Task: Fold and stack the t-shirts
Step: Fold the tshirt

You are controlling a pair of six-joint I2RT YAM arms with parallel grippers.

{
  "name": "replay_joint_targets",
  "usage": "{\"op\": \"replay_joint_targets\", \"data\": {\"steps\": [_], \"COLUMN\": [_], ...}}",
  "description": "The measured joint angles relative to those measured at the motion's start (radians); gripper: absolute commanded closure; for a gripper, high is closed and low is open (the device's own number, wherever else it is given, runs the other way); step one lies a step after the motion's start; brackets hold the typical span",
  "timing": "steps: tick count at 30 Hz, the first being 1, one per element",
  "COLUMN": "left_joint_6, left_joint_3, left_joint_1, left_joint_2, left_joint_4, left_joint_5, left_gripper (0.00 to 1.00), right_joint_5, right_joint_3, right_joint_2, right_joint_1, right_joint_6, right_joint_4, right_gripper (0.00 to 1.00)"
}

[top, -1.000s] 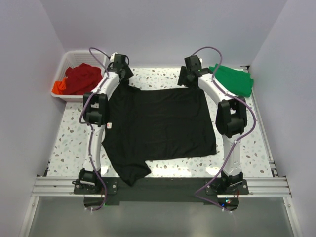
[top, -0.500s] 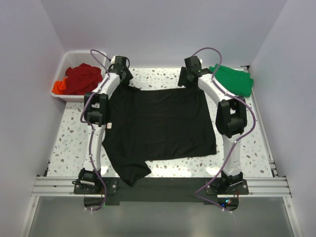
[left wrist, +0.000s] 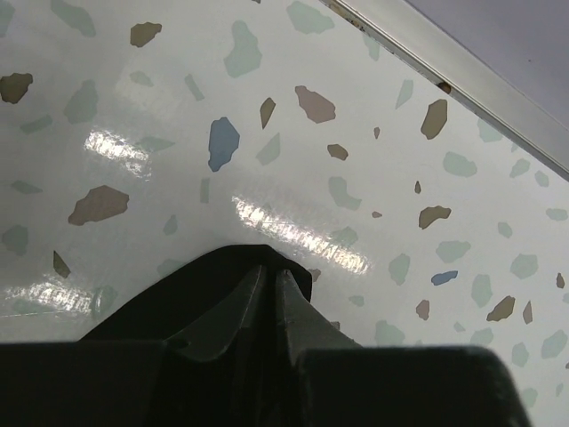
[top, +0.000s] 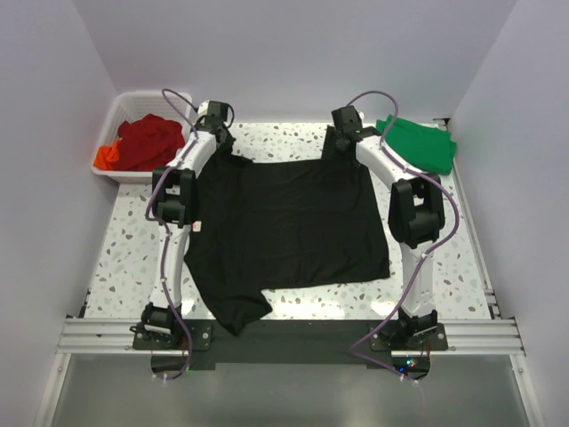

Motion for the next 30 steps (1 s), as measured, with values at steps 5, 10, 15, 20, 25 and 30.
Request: {"op": "replay_joint_targets", "data": {"steps": [5,10,15,20,25,30], "left_joint_6": [0.016,0.04,0.048,0.049,0.049,0.049], "left_joint_3": [-0.001,-0.015,-0.06,-0.106,-0.149,-0.18], "left_joint_1": [0.0,0.0,0.0,-0.004,-0.011,-0.013], "left_joint_2": [0.0,0.0,-0.015,-0.041,-0.089,-0.162], "left_joint_4": [-0.001,0.037,0.105,0.134,0.143,0.158], "left_joint_5": [-0.003,0.004,0.021,0.024,0.021,0.016], "left_gripper": [0.98,1.0,1.0,1.0,1.0,1.0], "right_joint_5": [0.0,0.0,0.0,0.003,0.031,0.048], "right_joint_3": [-0.006,-0.015,-0.015,-0.015,-0.011,0.037], "right_joint_2": [0.0,0.0,0.0,0.0,0.0,0.008], "right_joint_1": [-0.001,-0.001,-0.001,-0.001,-0.002,-0.011], "right_joint_6": [0.0,0.0,0.0,0.0,0.004,0.024], "right_joint_4": [0.002,0.003,0.003,0.003,-0.008,-0.043], "right_gripper": [0.32,0.32,0.32,0.32,0.31,0.31]}}
